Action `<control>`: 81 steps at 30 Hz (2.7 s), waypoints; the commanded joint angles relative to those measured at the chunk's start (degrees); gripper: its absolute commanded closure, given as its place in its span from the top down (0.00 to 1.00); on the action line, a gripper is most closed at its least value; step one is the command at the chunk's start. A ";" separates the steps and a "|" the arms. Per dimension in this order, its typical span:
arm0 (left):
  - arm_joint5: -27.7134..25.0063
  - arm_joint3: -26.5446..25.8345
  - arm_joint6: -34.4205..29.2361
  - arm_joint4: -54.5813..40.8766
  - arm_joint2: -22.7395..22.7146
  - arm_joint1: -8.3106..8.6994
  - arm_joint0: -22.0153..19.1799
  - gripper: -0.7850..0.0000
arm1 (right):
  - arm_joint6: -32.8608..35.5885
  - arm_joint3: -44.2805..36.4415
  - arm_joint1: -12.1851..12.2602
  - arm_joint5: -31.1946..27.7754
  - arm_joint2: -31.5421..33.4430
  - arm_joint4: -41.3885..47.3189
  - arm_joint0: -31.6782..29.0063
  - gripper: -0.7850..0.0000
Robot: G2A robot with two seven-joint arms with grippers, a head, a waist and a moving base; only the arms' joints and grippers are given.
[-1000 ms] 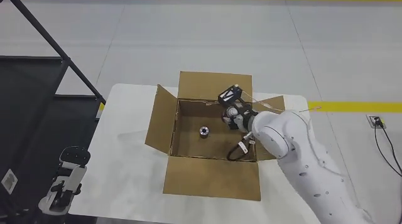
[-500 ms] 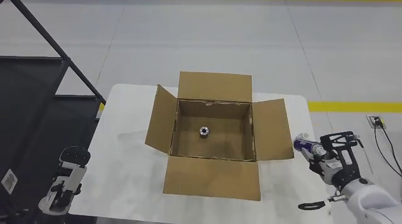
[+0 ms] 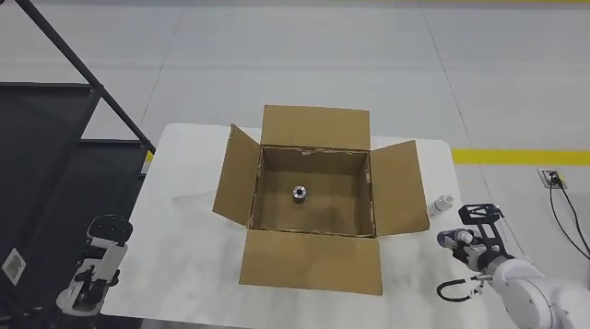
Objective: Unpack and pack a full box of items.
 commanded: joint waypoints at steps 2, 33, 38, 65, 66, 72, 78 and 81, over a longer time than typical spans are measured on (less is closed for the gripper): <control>0.00 0.00 0.00 0.00 0.00 0.00 0.00 1.00 | 1.14 3.02 0.18 -0.76 -1.15 -0.73 2.56 0.00; 0.00 0.00 0.00 0.00 0.00 0.00 0.00 1.00 | -2.41 -19.22 0.85 7.30 -4.14 -2.11 3.76 1.00; 0.00 0.00 0.00 0.00 0.00 0.00 0.00 1.00 | -1.48 -26.02 0.72 3.31 -14.45 -6.05 8.10 1.00; 2.52 1.45 1.09 -1.86 -2.20 -0.06 -0.45 1.00 | -9.71 56.89 -18.81 -0.22 -67.45 16.72 59.88 1.00; 2.52 1.45 1.09 -1.86 -2.20 -0.06 -0.45 1.00 | -10.46 58.15 -19.40 0.69 -68.03 16.50 59.97 1.00; 2.52 1.45 1.09 -1.86 -2.20 -0.06 -0.45 1.00 | -14.82 64.60 -22.48 1.94 -69.74 17.23 60.76 1.00; 2.52 1.45 1.09 -1.86 -2.20 -0.06 -0.45 1.00 | -16.42 70.41 -24.80 0.92 -70.06 18.40 62.22 0.46; 2.52 1.45 1.09 -1.86 -2.20 -0.06 -0.45 1.00 | -16.77 73.11 -25.82 0.19 -70.10 18.92 62.88 0.38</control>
